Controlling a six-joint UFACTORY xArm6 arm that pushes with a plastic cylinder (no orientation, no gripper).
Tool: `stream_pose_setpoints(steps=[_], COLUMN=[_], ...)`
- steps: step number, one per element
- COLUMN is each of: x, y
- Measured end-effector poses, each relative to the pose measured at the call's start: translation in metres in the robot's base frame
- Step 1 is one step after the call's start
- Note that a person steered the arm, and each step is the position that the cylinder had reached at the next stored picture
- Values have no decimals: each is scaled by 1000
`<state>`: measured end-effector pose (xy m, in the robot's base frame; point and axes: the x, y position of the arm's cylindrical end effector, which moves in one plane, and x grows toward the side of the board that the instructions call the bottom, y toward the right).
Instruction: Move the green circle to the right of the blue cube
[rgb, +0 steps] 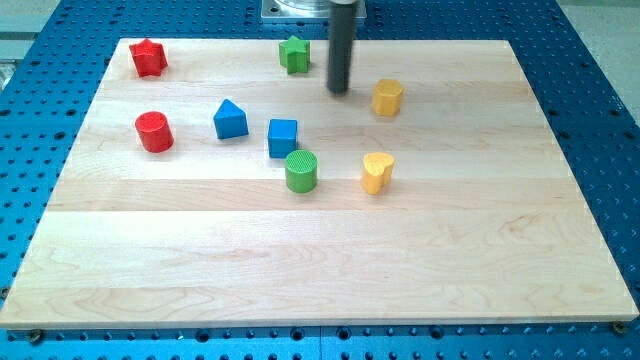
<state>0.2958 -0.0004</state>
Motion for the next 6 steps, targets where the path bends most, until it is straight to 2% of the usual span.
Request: stream_pose_setpoints(steps=[1,3,4,5,6], x=[35,145,195,164,121], y=[-76,-70,-35,19,35])
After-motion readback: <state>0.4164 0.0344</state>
